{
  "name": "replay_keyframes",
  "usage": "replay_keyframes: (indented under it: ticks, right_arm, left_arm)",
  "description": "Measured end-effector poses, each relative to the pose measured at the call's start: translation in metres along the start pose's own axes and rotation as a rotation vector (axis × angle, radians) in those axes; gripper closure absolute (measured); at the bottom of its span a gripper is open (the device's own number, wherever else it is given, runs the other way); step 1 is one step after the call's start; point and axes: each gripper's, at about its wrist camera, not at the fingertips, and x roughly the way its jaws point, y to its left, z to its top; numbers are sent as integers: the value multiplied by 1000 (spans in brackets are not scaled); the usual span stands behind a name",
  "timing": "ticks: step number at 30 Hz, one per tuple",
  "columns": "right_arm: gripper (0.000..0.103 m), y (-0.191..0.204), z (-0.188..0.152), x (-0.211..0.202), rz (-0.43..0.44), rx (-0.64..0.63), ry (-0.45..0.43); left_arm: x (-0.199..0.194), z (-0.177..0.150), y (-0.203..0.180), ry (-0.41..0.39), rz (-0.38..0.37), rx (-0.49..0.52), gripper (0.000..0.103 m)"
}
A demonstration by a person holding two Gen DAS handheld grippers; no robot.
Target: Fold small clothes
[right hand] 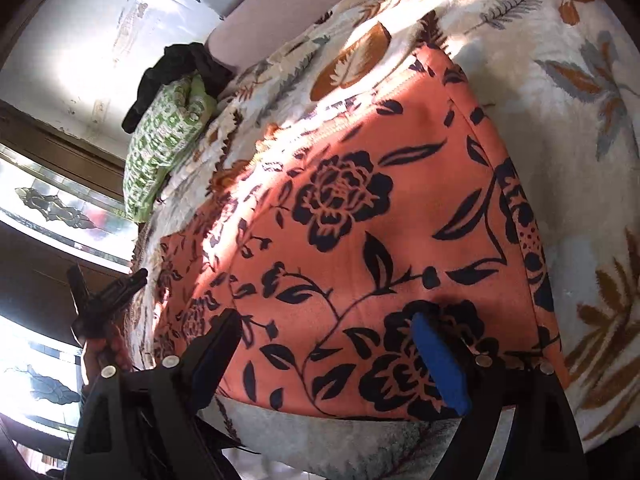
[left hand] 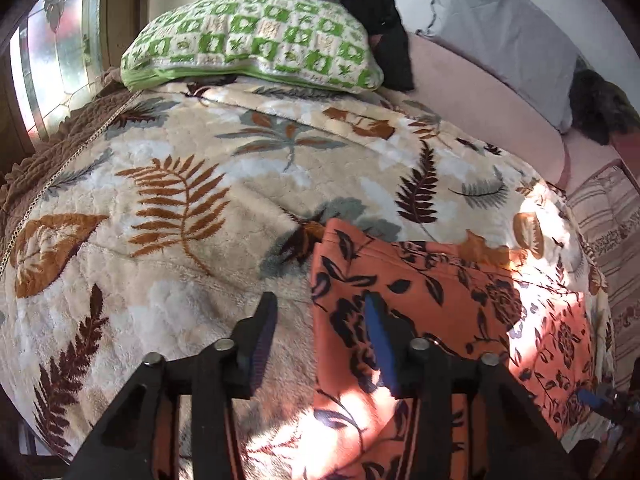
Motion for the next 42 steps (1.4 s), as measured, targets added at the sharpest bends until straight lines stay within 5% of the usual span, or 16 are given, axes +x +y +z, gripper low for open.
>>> replay_keyframes:
  ticks: [4,6,8,9,12,17,20,21,23,26,33,36,39,42]
  right_arm:
    - [14,15,27,-4,88,-28,-37]
    - [14,3,50,5,145,29,-44]
    - [14,-26,74,19,126,102,-47]
    - [15,-47,84,28,92,163,-39]
    - [17,-85,95,22,193,410,-67]
    - [15,-53,132,14,198,251,-85]
    - [15,-87,152,45,41,329,-41]
    - [15,-100,153,48,91,406,-53]
    - [16,-93,152,33,101,426,-103]
    - [15,-58,141,11,58,277,-105]
    - [15,-27,36,-19,161,203,-14]
    - [16,-59,7,4,27,245,64]
    - [18,-66,1,-11,63,319,-15]
    - [16,-42,-3,-30,63,216,-52]
  left_arm:
    - [-9,-29,-40,47,-65,60,23]
    - [4,-45,-53,94,-110,68,23]
    - [31,-64,-62,191,-60,97,23]
    - [39,-71,-66,204,-31,127,23]
    - [33,-75,-79,159,22,202,23]
    - [36,-72,-76,180,27,178,22]
    - [36,-73,-79,178,41,183,22]
    - [37,-73,-79,181,46,183,22]
    - [40,-73,-80,179,52,181,21]
    - [39,-73,-82,178,65,187,21]
    - [37,-76,-82,163,75,184,20]
    - [37,-77,-84,162,87,191,20]
    - [35,-77,-84,164,89,197,20]
    - [36,-78,-83,157,89,190,19]
